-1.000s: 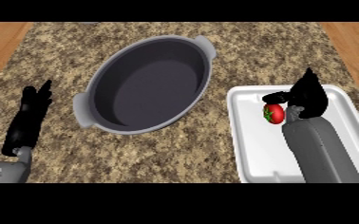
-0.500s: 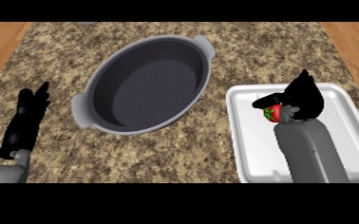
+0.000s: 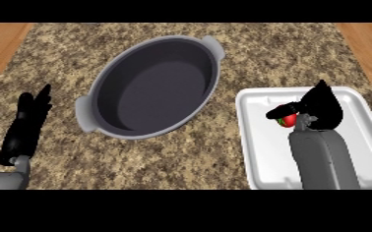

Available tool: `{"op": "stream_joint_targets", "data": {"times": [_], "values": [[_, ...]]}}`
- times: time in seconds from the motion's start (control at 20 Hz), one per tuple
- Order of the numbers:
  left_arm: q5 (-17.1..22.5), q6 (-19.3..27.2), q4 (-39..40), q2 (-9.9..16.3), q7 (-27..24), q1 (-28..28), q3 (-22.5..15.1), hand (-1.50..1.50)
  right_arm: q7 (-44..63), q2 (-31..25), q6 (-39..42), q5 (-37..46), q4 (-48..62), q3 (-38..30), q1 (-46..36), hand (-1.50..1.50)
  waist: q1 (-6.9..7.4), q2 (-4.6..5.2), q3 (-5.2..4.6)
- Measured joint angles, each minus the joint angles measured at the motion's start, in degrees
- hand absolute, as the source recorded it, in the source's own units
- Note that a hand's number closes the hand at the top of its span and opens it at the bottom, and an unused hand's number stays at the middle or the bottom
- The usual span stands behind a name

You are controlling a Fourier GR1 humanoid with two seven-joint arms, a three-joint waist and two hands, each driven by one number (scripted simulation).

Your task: Pick the tomato from the tray and place it in the pot

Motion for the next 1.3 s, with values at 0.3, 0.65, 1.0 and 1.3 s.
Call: {"op": "stream_joint_targets", "data": {"times": [0.3, 0.65, 1.0, 1.3], "values": [[-0.56, -0.81, 1.40, -0.57, -0.10, -1.49, 0.77, 0.00, -1.91, 1.35, 0.85, 3.05, 2.69, -3.22, -0.53, -1.50, 0.16, 0.14, 0.02], [-1.95, -0.56, 1.01, -2.04, 0.34, -1.43, 0.35, 0.00, -2.00, 3.15, 1.91, 3.43, 3.82, -5.70, 0.33, -1.50, 0.29, 0.10, 0.03], [-1.57, -2.78, 1.99, -1.54, 0.21, -2.29, 2.40, 0.00, -3.44, 3.27, 0.56, 2.23, 7.56, -7.68, 0.69, -1.50, 0.38, 0.17, 0.06], [-3.06, -2.65, 0.51, -2.81, 0.35, -1.13, 2.72, 0.00, -5.73, 3.03, -0.44, 1.57, 10.11, -10.75, 0.55, -1.50, 0.40, 0.14, 0.05]]}}
